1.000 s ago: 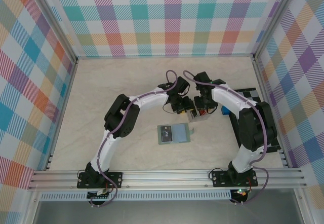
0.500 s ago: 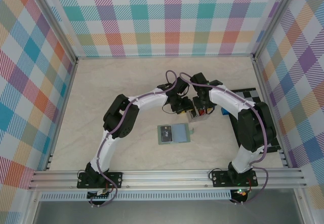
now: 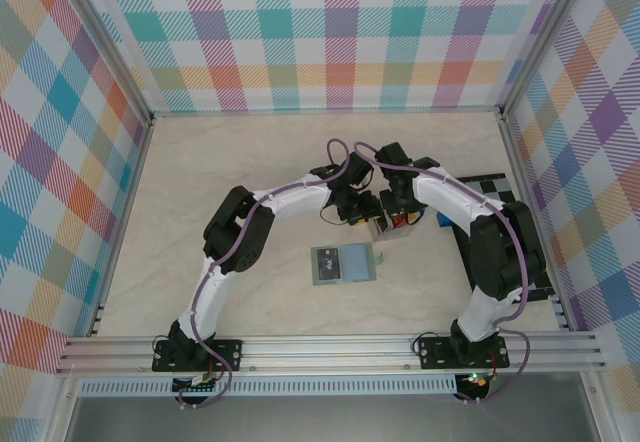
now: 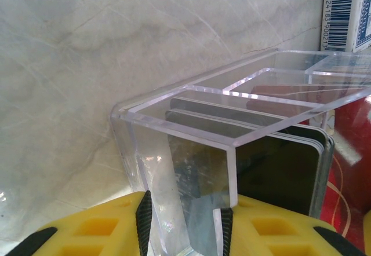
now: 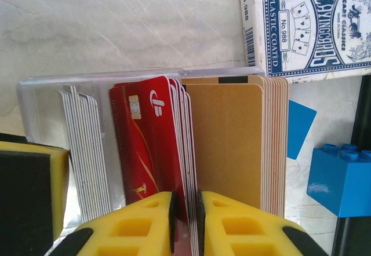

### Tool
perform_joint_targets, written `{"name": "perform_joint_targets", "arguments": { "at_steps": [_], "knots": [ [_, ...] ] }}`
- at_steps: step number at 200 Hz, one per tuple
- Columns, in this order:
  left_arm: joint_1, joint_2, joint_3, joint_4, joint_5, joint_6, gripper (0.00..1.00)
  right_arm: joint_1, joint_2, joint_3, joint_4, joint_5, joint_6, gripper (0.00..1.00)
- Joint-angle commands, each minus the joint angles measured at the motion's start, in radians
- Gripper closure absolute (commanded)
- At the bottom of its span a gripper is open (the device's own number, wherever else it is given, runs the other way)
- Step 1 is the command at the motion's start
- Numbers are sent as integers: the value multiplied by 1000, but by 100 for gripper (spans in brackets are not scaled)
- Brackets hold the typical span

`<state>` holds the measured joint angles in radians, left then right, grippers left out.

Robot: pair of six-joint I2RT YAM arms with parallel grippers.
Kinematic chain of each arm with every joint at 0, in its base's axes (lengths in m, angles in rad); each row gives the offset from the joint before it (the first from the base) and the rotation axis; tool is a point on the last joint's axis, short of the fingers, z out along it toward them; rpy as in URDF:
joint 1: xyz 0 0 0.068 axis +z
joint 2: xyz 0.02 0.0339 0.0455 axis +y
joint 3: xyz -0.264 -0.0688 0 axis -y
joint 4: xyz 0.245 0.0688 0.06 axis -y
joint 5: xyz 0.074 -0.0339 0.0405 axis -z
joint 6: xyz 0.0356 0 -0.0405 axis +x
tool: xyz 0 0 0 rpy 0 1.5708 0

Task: Put the credit cards into the card holder
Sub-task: Pick up the credit card from the storage box.

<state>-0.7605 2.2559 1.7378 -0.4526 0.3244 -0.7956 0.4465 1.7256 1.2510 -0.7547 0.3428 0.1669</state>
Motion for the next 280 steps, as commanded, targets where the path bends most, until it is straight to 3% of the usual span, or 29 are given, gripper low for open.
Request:
{"name": "perform_joint_targets", "arguments": {
  "at_steps": [1,94,179,237,280],
  "knots": [
    [8,-21,-35,-83,-36,15,64,-2,12,32,-30,31,-6,84],
    [7,-18,-35,-82,-35,16,65,-3,-37,56,-65,27,8,90],
    [8,-31,-33,-74,-31,21,64,-6,-128,35,-57,-145,77,97],
    [19,-151,-72,20,-15,23,54,-74,-308,-55,32,-377,204,98],
    [41,-256,-157,81,0,-6,48,-96,-361,-88,56,-452,241,98]
  ]
}}
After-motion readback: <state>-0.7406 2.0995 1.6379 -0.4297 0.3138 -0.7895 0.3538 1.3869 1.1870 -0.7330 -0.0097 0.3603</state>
